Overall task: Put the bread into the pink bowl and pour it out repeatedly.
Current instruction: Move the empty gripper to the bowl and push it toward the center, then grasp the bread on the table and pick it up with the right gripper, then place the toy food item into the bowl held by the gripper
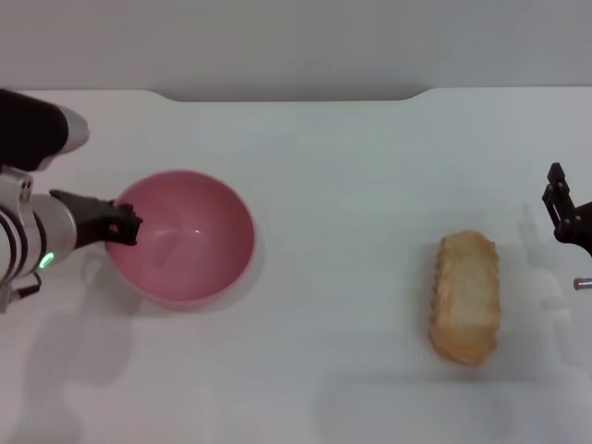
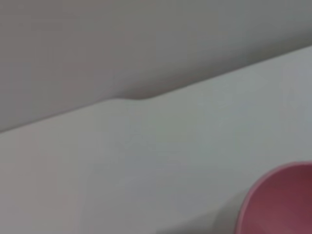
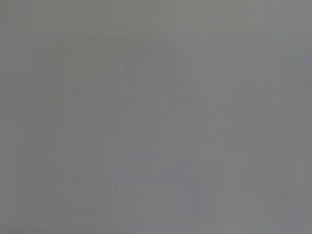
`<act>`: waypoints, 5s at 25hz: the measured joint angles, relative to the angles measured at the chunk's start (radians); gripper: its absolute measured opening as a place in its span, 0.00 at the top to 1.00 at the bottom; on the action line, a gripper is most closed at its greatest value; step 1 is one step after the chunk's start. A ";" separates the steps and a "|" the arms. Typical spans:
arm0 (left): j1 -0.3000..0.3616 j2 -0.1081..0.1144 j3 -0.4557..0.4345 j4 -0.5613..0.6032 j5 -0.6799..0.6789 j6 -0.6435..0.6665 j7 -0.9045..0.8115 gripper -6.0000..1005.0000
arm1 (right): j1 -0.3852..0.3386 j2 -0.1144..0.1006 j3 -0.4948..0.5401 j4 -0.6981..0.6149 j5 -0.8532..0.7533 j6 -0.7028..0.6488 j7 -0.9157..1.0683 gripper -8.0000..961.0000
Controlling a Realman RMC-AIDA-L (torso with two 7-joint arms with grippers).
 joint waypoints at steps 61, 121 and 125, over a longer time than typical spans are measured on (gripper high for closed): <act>-0.109 0.001 -0.047 0.042 0.002 -0.052 0.008 0.94 | 0.157 0.002 0.443 -0.953 -0.632 2.089 0.271 0.41; -0.182 0.000 0.002 0.013 -0.003 -0.055 0.013 0.95 | 0.319 -0.005 0.412 -1.237 -0.668 2.167 0.221 0.97; -0.186 0.000 0.021 0.012 -0.005 -0.054 0.009 0.95 | 0.357 -0.005 0.418 -1.260 -0.682 2.186 0.221 0.97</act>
